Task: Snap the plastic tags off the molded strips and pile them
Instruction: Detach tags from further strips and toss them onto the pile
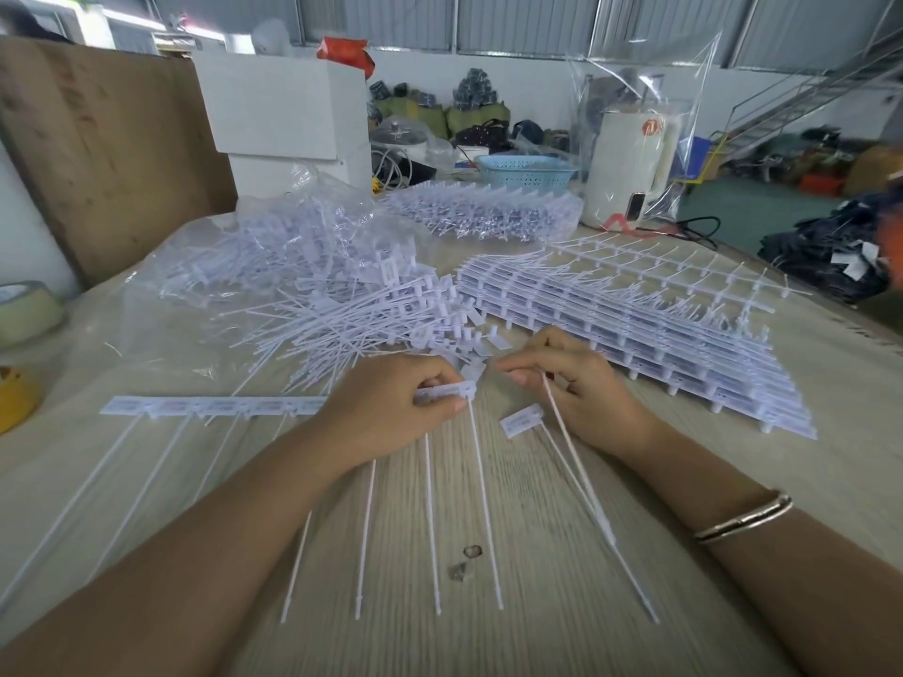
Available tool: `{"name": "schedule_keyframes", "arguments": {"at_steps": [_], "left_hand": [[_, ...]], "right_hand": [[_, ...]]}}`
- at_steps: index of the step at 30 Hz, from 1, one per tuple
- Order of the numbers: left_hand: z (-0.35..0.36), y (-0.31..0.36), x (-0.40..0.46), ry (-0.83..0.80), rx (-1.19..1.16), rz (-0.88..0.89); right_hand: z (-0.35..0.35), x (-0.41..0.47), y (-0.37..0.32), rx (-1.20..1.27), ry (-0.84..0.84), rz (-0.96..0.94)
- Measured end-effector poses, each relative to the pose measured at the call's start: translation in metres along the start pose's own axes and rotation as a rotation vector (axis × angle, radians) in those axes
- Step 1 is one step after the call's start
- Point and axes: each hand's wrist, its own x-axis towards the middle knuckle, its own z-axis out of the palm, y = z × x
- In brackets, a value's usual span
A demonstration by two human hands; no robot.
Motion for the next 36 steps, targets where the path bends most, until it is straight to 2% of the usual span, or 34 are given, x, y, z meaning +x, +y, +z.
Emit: {"name": "schedule_keyframes", "arguments": {"at_steps": [7,12,17,20,25,30,36], "left_hand": [[-0.004,0.001,0.0,0.138,0.216,-0.012],[-0.002,0.008,-0.001,0.103,0.242,-0.029],[0.004,0.016,-0.001,0.065,0.227,0.013],[0.003,0.019,-0.002,0.049,0.207,0.021],[-0.001,0.011,0.001,0.001,0.107,-0.047],[-0.002,0.01,0.002,0.044,0.092,-0.042],[0.002,0.009,0.002,0.043,0.026,0.007]], "right_hand": [[-0.006,-0.002,0.007,0.014,-0.203,0.056],[-0.002,0.0,0.008,-0.116,-0.079,-0.015],[0.011,-0.001,-0.003,-0.501,-0.051,-0.324],[0.012,0.004,-0.004,-0.56,0.035,-0.418],[0.006,0.002,0.0,-0.576,0.104,-0.368],[0.004,0.003,-0.002,-0.576,0.157,-0.35],[0.006,0.002,-0.003,-0.595,0.12,-0.304]]}}
